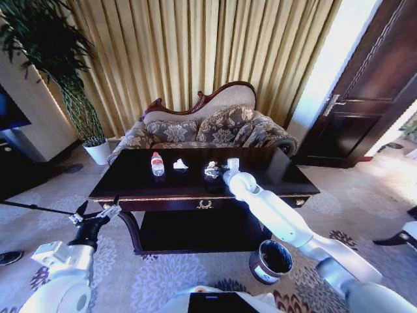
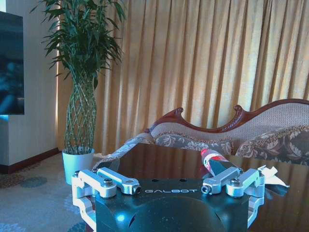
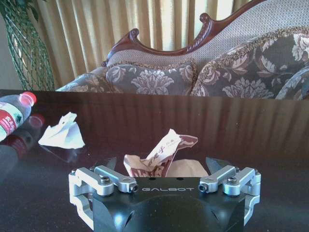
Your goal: Move to the front of the table and place the trash on the table into the trash bin.
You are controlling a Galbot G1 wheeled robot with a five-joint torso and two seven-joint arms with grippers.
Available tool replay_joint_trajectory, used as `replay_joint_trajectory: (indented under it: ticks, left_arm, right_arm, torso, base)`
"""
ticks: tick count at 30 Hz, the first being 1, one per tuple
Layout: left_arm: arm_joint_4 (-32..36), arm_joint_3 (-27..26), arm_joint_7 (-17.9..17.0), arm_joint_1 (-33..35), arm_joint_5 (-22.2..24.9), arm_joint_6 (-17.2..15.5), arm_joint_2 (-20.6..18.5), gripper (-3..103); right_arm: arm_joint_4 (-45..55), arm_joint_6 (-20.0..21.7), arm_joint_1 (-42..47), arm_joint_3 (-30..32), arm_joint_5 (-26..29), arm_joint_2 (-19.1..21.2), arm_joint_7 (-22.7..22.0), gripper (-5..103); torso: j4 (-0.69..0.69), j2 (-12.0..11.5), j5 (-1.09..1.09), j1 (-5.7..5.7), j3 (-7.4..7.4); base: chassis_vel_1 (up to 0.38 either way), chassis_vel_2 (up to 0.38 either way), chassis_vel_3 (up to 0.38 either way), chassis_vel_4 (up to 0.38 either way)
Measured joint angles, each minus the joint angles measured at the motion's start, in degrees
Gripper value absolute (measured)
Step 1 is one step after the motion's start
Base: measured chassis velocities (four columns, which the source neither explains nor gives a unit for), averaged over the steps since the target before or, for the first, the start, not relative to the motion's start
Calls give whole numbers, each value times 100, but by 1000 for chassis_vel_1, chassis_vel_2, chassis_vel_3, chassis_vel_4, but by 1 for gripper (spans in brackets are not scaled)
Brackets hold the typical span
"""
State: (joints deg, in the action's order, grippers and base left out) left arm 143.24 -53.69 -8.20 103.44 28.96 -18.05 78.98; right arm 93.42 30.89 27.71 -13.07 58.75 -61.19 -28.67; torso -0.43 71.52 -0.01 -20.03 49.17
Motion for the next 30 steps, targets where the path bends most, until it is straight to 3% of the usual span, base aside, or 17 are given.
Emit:
replay_joint_trajectory:
  ticks: [19, 21, 22, 23, 25, 27, 30]
  left_arm:
    - [0, -22, 3, -50, 51, 15, -6, 100]
    - [0, -19, 4, -50, 51, 15, -5, 100]
    - [0, -19, 5, -50, 51, 16, -5, 100]
    - [0, -19, 6, -50, 50, 16, -6, 100]
    - [0, -20, 6, -49, 50, 17, -7, 100]
    - [0, -21, 8, -46, 49, 19, -8, 100]
    - [0, -21, 10, -45, 48, 19, -9, 100]
  right_arm:
    - [-253, 0, -25, -29, -169, 13, -38, 99]
    - [-243, -10, -6, -28, -173, 22, -38, 89]
    - [-238, -13, -2, -28, -176, 27, -38, 89]
    - [-219, -20, 7, -27, -183, 50, -38, 78]
    - [-211, -23, 9, -27, -185, 60, -38, 78]
    - [-189, -33, 18, -28, -193, 86, -37, 67]
    - [-179, -40, 21, -28, -196, 98, -37, 62]
  torso:
    - [0, 0, 0, 0, 0]
    - [0, 0, 0, 0, 0]
    - [0, 0, 0, 0, 0]
    - [0, 0, 0, 0, 0]
    - [0, 0, 0, 0, 0]
    - [0, 0, 0, 0, 0]
    - [0, 0, 0, 0, 0]
  base:
    - [0, 0, 0, 0]
    - [0, 0, 0, 0]
    - [0, 0, 0, 0]
    - [0, 0, 0, 0]
    - [0, 0, 0, 0]
    - [0, 0, 0, 0]
    - [0, 0, 0, 0]
